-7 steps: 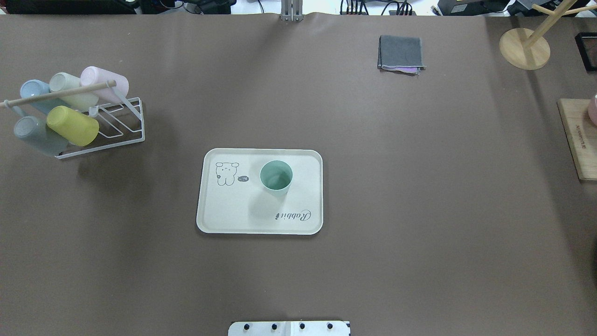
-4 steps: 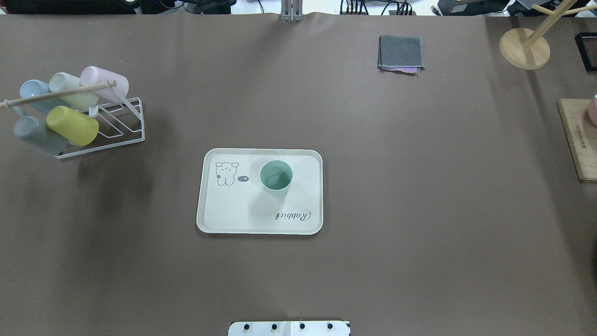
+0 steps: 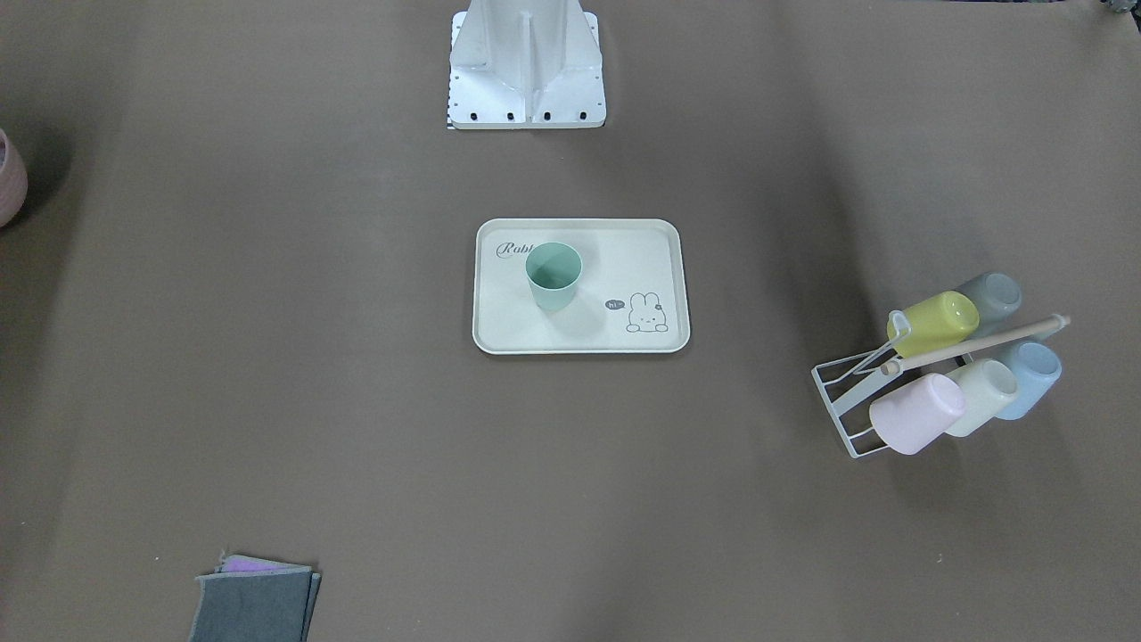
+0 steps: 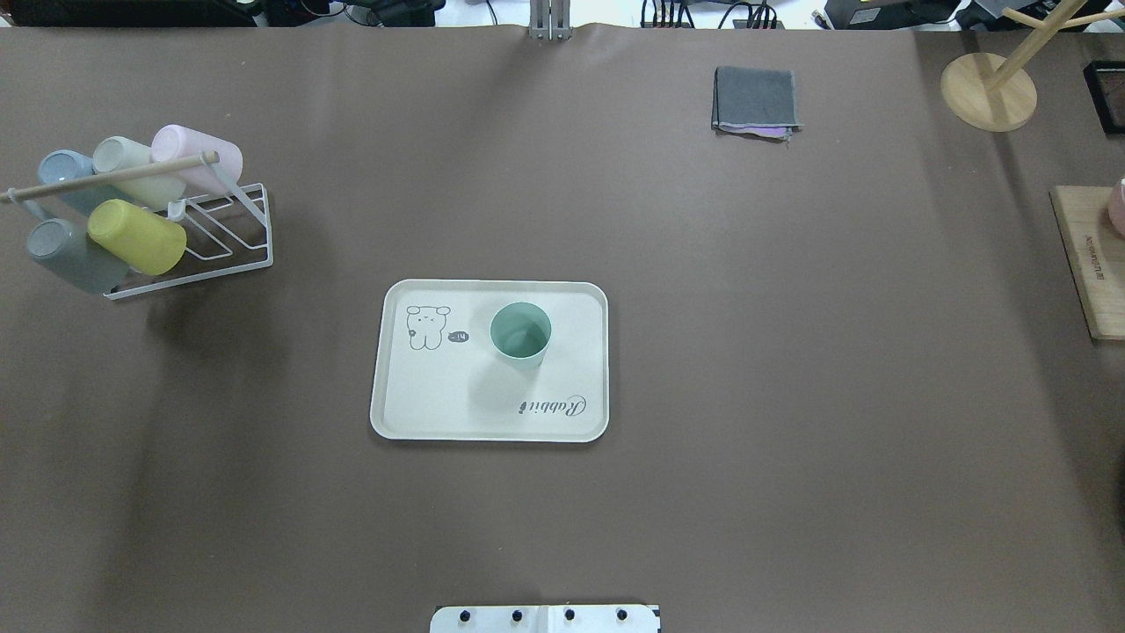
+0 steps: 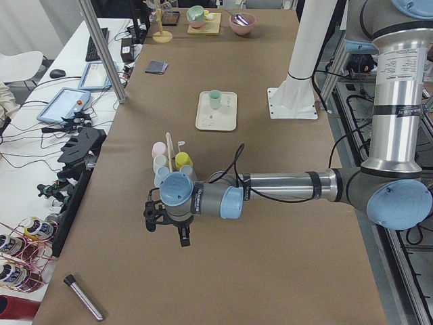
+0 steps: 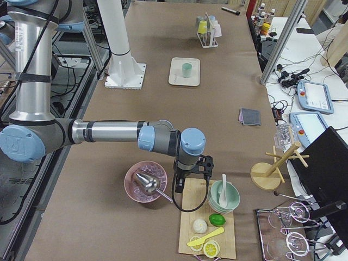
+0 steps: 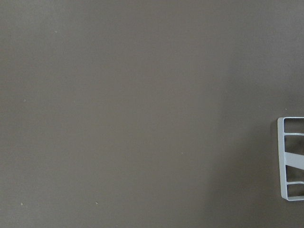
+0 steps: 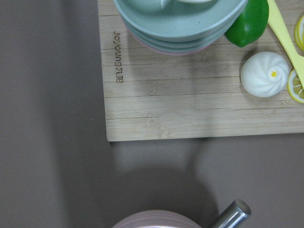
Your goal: Pick up and place green cup on tray
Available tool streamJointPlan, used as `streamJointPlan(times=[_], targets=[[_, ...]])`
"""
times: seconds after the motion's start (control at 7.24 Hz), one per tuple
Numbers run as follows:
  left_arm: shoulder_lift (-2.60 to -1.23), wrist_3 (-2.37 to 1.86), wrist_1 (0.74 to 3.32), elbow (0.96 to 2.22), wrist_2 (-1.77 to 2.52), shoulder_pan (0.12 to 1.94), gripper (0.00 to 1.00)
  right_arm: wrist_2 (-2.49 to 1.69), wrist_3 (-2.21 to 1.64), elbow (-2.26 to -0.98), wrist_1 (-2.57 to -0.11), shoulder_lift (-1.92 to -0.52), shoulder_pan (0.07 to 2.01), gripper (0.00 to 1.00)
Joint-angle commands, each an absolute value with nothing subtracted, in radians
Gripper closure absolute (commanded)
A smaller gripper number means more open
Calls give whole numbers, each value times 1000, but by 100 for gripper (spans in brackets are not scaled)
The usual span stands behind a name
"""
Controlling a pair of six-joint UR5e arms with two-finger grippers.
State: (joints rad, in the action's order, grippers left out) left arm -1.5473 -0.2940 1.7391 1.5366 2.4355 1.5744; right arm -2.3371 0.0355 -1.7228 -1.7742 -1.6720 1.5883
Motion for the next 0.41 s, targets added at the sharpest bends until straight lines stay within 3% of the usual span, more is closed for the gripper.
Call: streamJointPlan(times=[0.0, 0.28], targets=[[-1539, -287, 1740, 1529, 2433, 1574, 2, -2338, 35, -1723, -1775, -1674, 1589, 0], [-1545, -287, 1740, 1535, 2440, 1578, 2, -2339, 35, -1723, -1775, -1674, 1589, 0]])
